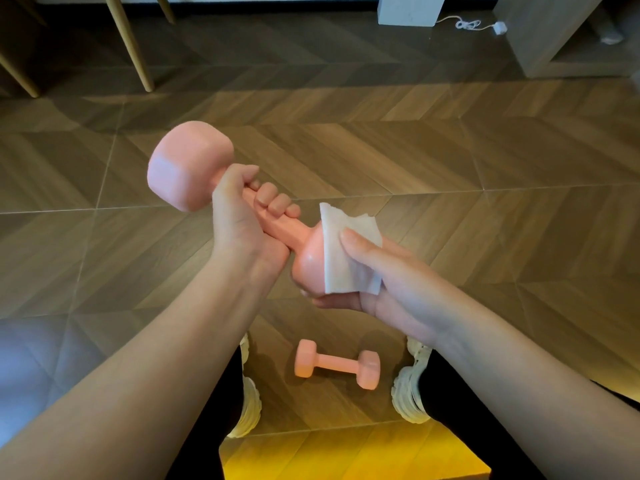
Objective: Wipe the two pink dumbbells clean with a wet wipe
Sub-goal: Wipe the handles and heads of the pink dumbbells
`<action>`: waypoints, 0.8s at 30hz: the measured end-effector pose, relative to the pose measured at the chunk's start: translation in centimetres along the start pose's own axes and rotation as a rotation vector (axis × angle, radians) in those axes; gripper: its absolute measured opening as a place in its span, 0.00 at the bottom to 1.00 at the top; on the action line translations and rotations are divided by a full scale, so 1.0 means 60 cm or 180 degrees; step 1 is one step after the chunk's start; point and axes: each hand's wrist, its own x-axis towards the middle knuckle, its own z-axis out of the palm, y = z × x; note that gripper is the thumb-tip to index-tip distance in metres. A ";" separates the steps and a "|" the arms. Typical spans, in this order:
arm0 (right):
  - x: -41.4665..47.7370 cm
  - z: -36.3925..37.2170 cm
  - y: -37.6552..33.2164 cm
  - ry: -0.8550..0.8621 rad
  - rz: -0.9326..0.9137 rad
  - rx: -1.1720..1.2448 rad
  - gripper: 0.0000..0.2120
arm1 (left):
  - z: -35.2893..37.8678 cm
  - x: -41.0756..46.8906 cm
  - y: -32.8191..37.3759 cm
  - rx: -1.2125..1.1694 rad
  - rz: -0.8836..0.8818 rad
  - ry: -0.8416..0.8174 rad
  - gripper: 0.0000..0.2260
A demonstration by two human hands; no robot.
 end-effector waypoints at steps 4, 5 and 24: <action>0.001 0.000 0.006 0.0046 -0.0207 -0.0294 0.27 | -0.002 -0.002 0.000 -0.0046 0.0016 0.0017 0.14; 0.003 0.003 0.008 0.0192 -0.0231 -0.0375 0.29 | -0.002 -0.003 -0.001 -0.0043 0.0013 0.0015 0.14; 0.013 0.008 0.025 0.0622 -0.0335 -0.0542 0.20 | -0.004 0.000 -0.021 0.0158 -0.0071 -0.0133 0.13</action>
